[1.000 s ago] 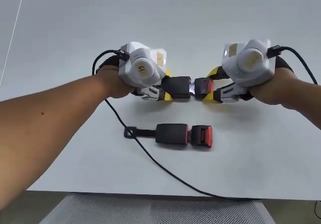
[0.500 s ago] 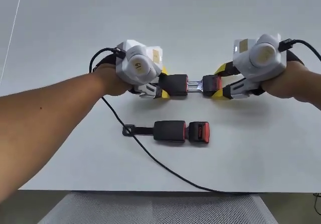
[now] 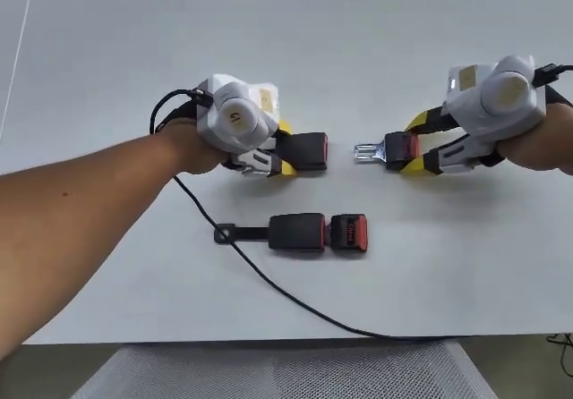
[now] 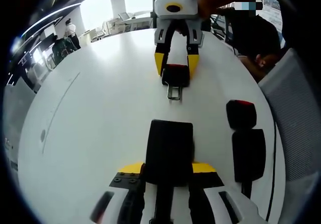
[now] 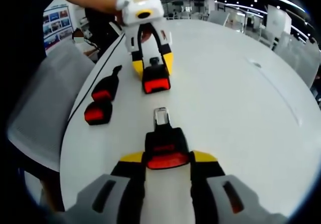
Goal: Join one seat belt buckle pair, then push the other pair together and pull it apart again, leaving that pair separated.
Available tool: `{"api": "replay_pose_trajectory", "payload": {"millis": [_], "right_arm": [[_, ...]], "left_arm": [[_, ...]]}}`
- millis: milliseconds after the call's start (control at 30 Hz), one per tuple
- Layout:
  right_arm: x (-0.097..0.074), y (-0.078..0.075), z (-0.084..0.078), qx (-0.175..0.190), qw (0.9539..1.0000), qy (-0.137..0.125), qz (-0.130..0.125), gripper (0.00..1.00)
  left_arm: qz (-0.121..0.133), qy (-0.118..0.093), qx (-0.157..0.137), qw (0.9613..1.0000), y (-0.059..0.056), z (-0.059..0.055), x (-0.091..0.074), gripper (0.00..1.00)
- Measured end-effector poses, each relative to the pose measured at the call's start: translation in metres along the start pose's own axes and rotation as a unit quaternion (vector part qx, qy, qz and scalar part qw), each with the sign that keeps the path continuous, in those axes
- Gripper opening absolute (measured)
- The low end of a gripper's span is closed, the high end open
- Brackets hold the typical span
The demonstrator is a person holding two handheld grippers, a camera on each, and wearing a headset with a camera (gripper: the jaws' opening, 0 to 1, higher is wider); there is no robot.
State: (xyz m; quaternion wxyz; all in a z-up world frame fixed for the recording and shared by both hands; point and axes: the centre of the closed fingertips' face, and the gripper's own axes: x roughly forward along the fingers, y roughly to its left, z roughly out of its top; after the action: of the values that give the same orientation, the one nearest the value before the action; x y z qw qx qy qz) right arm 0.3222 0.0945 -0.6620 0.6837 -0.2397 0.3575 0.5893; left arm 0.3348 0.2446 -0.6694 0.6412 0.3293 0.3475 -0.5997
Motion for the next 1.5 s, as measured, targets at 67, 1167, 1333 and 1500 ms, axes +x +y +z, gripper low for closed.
{"api": "replay_pose_trajectory", "payload": {"millis": [67,1167,1333,1500], "right_arm": [[-0.003,-0.001,-0.003,0.000,1.0000,-0.002,0.000,0.34],[-0.053,-0.016,-0.076,0.035,0.9991,0.017,-0.016,0.35],[-0.054,-0.019,-0.078,0.036,0.9990,0.018,-0.016,0.35],[-0.053,-0.021,-0.076,0.027,0.9993,0.021,-0.015,0.35]], "left_arm": [[0.000,0.001,-0.001,1.0000,0.000,0.000,0.000,0.34],[0.001,0.015,-0.004,0.9999,0.000,0.001,-0.002,0.35],[0.000,0.026,-0.002,0.9997,0.000,0.001,-0.001,0.35],[0.001,0.034,-0.007,0.9994,-0.001,0.001,-0.001,0.35]]}}
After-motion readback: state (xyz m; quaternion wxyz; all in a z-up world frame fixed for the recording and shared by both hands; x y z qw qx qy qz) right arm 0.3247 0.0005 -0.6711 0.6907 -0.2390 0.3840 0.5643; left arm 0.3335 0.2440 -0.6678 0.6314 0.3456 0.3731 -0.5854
